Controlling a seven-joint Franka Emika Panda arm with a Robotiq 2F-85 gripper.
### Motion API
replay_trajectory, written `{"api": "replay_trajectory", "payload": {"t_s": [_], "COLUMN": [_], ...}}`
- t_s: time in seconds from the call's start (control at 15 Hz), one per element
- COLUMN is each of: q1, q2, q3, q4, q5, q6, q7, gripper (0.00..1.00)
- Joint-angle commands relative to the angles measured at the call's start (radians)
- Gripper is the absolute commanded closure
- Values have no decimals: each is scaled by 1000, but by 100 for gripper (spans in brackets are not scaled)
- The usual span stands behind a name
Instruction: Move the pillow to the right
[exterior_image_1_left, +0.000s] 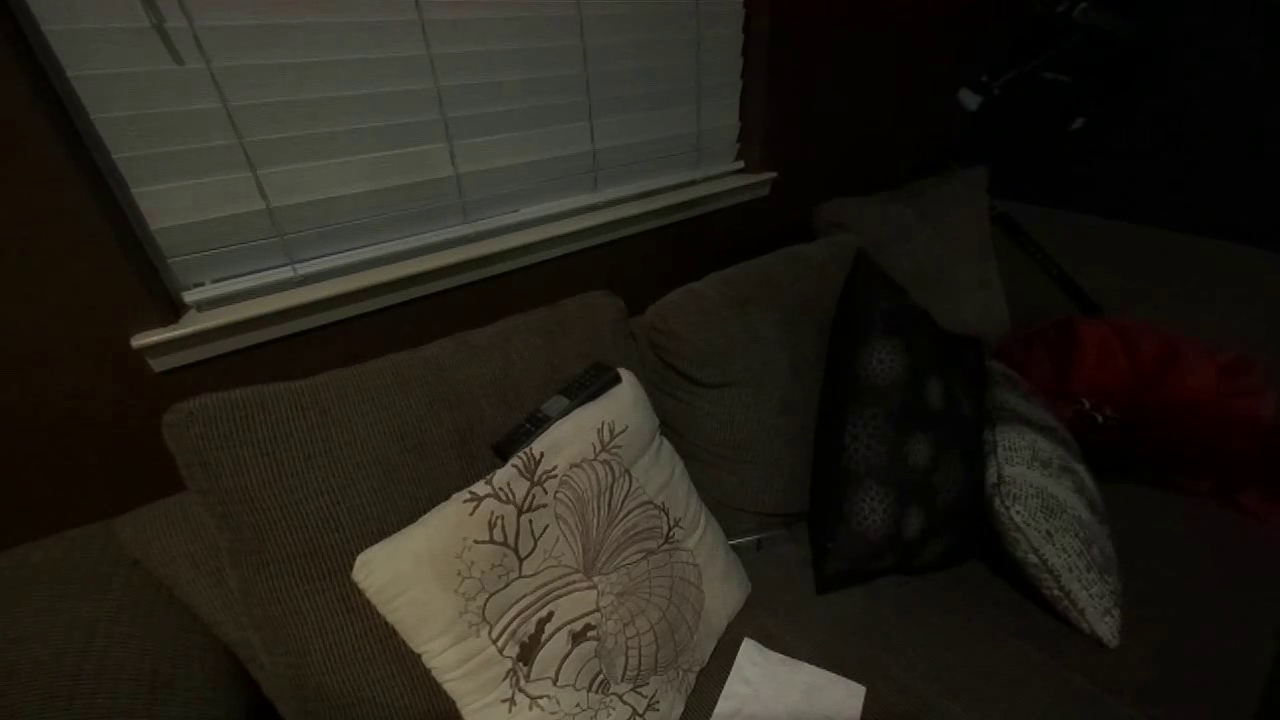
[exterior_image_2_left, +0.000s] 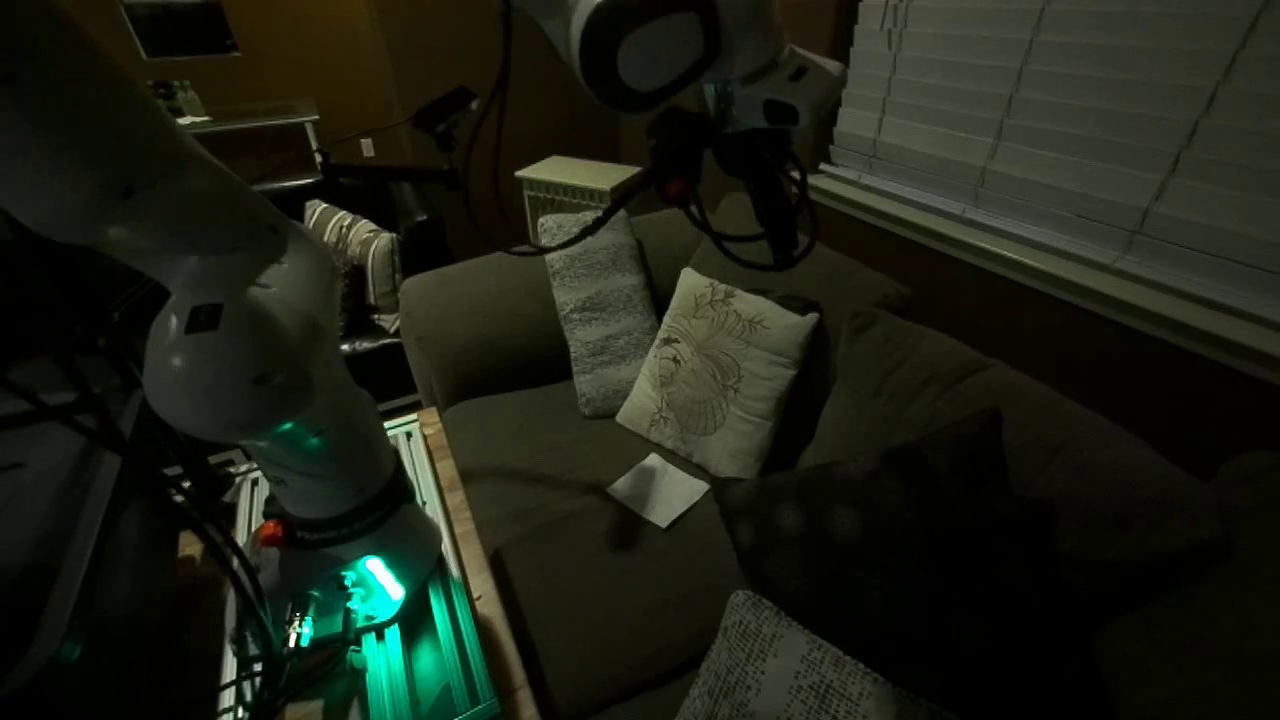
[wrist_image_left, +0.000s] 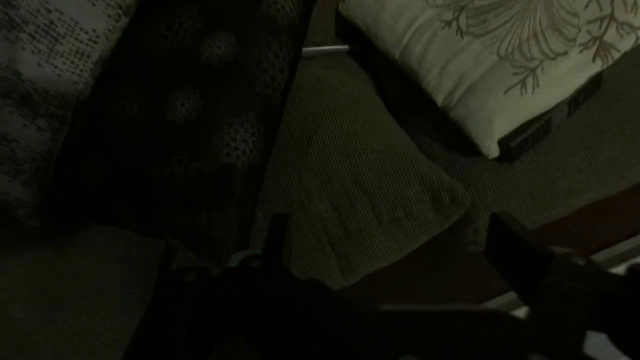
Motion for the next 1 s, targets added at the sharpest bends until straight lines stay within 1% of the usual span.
{"api": "replay_trajectory", "payload": {"t_s": [0.0,0.07,0.13,0.27,0.53,0.6,0.67,0.73,0.8,0.87,0.93], "q1": [35,27,38,47,47,43,32,37,36,59,70], "q2": [164,99,132,162,164,237,311,369,416,462,515], "q3": [18,1,4,7,6,8,19,19,29,14,14], "q4": [191,95,134,171,176,247,319,380,430,482,535], "q5": [-12,-7,-6,-6,-6,14,-16,-14,15,34,67], "q6": [-72,-9,-25,-43,-47,-55,-49,-61,-65,-80,-88], "q7": [27,19,19,19,19,73,140,166,188,200,203], "gripper": [0,0,0,0,0,0,0,0,0,0,0]}}
